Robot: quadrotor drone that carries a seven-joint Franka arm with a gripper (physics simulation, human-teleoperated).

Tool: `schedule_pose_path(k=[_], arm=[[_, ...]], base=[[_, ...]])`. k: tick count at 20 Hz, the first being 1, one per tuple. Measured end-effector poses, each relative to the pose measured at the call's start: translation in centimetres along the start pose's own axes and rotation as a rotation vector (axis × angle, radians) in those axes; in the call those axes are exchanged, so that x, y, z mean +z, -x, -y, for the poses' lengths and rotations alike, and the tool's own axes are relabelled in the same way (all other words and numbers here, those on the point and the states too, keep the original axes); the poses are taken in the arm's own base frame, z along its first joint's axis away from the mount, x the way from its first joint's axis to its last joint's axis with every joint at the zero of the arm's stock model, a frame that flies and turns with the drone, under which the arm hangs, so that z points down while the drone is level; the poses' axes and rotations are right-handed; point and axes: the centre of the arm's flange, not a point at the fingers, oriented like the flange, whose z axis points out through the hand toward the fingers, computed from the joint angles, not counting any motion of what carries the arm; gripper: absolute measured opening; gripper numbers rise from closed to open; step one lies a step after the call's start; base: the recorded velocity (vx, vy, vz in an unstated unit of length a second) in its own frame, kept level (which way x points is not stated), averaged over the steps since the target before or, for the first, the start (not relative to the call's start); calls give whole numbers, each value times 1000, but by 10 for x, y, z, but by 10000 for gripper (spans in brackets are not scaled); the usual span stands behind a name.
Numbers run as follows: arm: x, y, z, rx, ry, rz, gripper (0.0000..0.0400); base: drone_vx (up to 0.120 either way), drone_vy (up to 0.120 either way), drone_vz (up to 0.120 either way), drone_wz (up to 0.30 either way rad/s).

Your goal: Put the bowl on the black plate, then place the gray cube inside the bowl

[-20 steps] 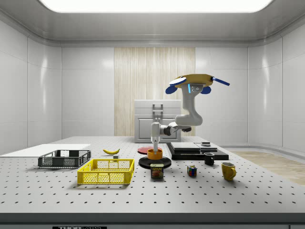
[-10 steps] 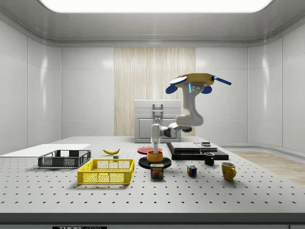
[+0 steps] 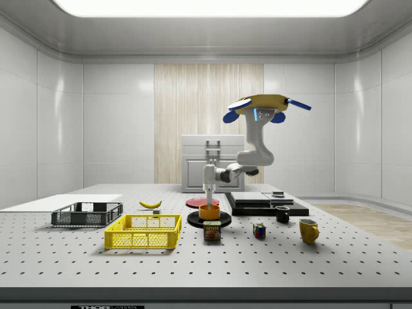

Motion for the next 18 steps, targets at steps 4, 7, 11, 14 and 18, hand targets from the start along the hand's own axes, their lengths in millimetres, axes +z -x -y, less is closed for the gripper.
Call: schedule_pose_path(k=[4, 7, 11, 14, 18], arm=[[-1, 0, 0, 0, 0, 0, 386], [-1, 0, 0, 0, 0, 0, 394], [-1, 0, 0, 0, 0, 0, 398], [-2, 0, 0, 0, 0, 0, 399], [-2, 0, 0, 0, 0, 0, 400]], base=[[120, -120, 0, 0], [120, -67, 0, 0], [120, -40, 0, 0], [120, 0, -40, 0], [120, -20, -90, 0]])
